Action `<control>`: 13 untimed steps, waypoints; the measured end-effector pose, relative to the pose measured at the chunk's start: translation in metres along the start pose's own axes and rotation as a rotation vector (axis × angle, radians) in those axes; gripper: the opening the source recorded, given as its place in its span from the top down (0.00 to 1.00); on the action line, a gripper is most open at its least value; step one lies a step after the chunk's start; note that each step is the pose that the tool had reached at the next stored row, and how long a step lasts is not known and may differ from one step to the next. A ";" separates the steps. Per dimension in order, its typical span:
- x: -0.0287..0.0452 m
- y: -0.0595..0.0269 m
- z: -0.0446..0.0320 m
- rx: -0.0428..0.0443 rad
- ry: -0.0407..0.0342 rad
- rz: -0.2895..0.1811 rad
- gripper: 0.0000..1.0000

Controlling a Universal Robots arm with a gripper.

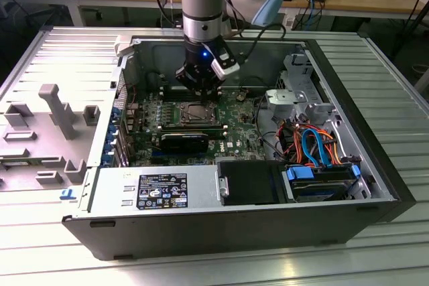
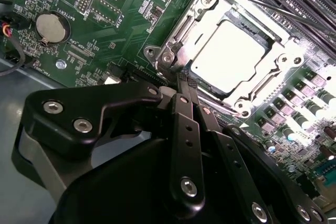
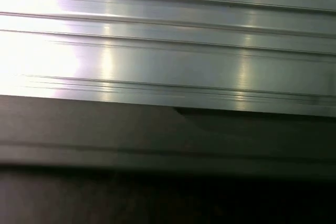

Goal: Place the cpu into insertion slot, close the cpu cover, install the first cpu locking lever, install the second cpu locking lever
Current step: 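Install the first cpu locking lever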

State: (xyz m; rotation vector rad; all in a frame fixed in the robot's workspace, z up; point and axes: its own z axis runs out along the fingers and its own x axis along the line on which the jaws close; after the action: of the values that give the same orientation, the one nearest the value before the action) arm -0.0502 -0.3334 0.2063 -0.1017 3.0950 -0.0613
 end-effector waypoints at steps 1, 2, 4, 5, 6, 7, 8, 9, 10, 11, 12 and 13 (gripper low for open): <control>-0.0001 -0.0003 0.0004 0.0000 0.0001 0.000 0.89; -0.0001 -0.0004 0.0008 0.0002 0.0002 0.000 0.89; -0.0007 -0.0005 0.0015 0.0004 0.0004 0.000 0.89; -0.0011 -0.0004 0.0022 0.0003 0.0002 0.000 0.89; -0.0014 -0.0005 0.0026 0.0003 0.0002 0.000 0.89; -0.0019 -0.0004 0.0034 0.0000 -0.0001 0.000 0.89; -0.0023 -0.0004 0.0037 0.0001 0.0003 0.000 0.89; -0.0026 -0.0005 0.0039 0.0002 0.0005 0.000 0.89; -0.0029 -0.0005 0.0040 0.0001 0.0004 0.000 0.89; -0.0029 -0.0005 0.0041 -0.0014 0.0003 0.000 0.89; -0.0031 -0.0005 0.0041 -0.0095 -0.0001 0.000 0.89; -0.0031 -0.0004 0.0041 -0.0177 -0.0002 0.000 0.89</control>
State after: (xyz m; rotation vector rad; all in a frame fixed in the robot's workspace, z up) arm -0.0469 -0.3338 0.2023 -0.1016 3.0957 -0.0339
